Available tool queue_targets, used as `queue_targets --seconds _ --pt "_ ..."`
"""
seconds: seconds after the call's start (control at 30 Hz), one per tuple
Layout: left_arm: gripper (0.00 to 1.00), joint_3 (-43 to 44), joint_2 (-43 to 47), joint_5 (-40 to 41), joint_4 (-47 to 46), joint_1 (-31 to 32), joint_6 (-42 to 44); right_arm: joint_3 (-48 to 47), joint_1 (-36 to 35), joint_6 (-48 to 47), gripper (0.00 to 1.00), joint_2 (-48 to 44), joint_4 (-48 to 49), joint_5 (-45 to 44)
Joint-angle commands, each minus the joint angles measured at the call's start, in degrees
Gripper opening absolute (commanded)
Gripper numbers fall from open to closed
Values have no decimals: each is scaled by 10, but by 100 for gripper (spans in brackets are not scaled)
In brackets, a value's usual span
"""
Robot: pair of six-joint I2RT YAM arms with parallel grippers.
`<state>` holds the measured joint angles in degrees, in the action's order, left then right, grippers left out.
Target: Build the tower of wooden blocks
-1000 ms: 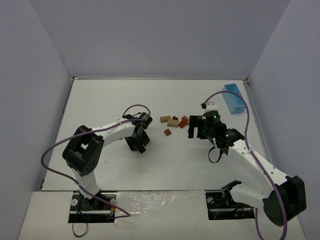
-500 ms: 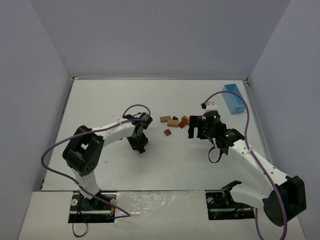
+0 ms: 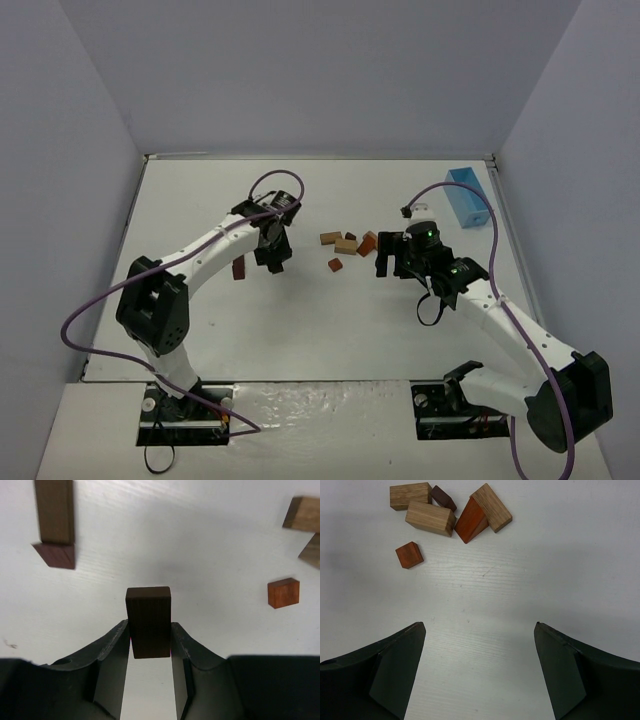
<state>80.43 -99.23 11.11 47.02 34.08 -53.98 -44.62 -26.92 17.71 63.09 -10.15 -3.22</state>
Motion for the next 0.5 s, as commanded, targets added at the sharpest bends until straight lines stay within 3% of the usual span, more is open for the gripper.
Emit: queue_targets --seconds 0.0,0.2,0.47 --pt "0 46 30 5 38 -63 142 -29 4 -11 88 -18 18 12" --pt "0 83 -14 -23 36 -130 223 -48 4 -20 93 -28 17 8" --pt "0 128 -80 -32 33 -160 266 -59 4 -35 97 -34 15 8"
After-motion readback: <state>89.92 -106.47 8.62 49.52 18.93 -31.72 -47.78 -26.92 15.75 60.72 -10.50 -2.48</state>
